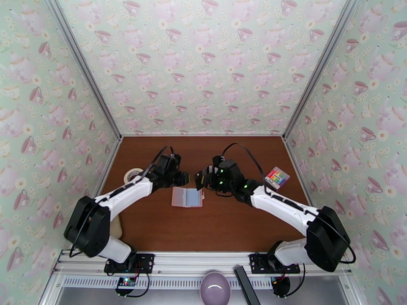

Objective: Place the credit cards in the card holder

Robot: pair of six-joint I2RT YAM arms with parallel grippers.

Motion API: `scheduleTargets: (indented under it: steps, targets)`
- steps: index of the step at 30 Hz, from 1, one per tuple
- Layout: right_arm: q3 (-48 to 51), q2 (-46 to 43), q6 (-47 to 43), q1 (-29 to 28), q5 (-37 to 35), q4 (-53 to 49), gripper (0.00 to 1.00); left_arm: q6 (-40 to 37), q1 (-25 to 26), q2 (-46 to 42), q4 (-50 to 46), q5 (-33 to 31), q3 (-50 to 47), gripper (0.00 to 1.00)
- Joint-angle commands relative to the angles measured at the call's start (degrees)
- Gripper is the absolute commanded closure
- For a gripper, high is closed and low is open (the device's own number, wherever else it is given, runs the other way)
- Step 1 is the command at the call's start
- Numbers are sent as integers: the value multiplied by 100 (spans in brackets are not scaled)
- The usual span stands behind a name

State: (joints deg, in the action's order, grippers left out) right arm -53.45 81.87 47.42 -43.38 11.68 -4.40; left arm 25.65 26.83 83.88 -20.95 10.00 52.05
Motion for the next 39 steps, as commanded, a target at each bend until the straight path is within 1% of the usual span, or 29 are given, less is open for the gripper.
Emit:
scheduleTargets:
  steps: [1, 6, 12, 16, 20, 23, 26, 34, 39]
  targets:
    - [65, 305, 286, -205, -304, 567, 97, -27, -70, -335, -87, -189, -445, 60]
    - [97, 702, 517, -490, -463, 965, 97, -75, -121, -521, -54, -398, -913, 60]
    - [241, 1182, 856, -572, -467, 1608, 98, -286, -186, -315, -14, -628, -969, 61]
    - [449, 1344, 1068, -568, -635, 1981, 98, -375, -259, -38, 98, -590, -925, 61]
    - [607, 1524, 1221, -569, -688, 2296, 98, -407, -309, 187, 326, -395, -933, 61]
    - [693, 1651, 1314, -573, -691, 2505, 98, -379, -329, 243, 548, -155, -979, 62]
    - [846, 1761, 1430, -567, -723, 2736, 98, -317, -339, 218, 692, -78, -1043, 62]
    - [1150, 2071, 1610, -571, -751, 3340, 98, -310, -354, 448, 684, -118, -1035, 63]
    - [1188, 2168, 1629, -576, -722, 3529, 98, -381, -354, 724, 384, -424, -947, 68]
